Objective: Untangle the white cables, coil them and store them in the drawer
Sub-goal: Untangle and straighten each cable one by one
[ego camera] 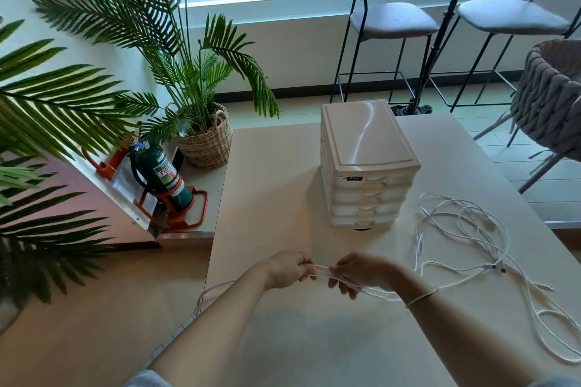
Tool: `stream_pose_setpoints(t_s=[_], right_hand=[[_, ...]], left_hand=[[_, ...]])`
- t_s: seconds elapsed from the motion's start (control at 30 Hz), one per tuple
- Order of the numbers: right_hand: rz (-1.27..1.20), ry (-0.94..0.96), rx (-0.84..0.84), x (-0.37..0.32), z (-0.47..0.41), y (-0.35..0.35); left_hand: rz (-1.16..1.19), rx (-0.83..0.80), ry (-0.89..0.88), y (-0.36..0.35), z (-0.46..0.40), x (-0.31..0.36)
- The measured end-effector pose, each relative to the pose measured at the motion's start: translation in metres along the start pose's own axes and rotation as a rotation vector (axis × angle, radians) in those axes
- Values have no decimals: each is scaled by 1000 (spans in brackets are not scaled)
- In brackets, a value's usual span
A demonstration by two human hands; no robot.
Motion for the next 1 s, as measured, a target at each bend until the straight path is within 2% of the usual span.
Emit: stream_pose_setpoints(t_s=[0.13, 0.3, 0.43, 0.63, 0.73, 0.9, 1.0], right_hand=[[79, -56, 11, -3, 1, 1], [193, 4, 236, -17, -6, 5], [378, 31, 327, -20, -6, -4], [374, 0, 179, -17, 3, -3], [305, -23, 189, -17, 3, 3], [398, 35, 226, -19, 2, 7], [342, 16, 227, -14, 3, 7]], left_hand=[[41, -3, -8, 1, 2, -1], [66, -69, -20, -8, 5, 5], [52, -113, -32, -11, 10, 3], [129, -34, -22, 1, 7, -7], [134, -60, -29, -3, 7, -2], [163, -171, -17, -4, 10, -1], [30, -183, 53, 3, 13, -11]])
Point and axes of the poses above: each hand's wrist, its own z-axis away from the middle knuckle, its own y-axis out of the back of the hand, x = y × z, the point moved 2 cm from there along -z, towards the middle knuckle, and after that the axes turned 3 degrees about -x, right-handed, at the moved point
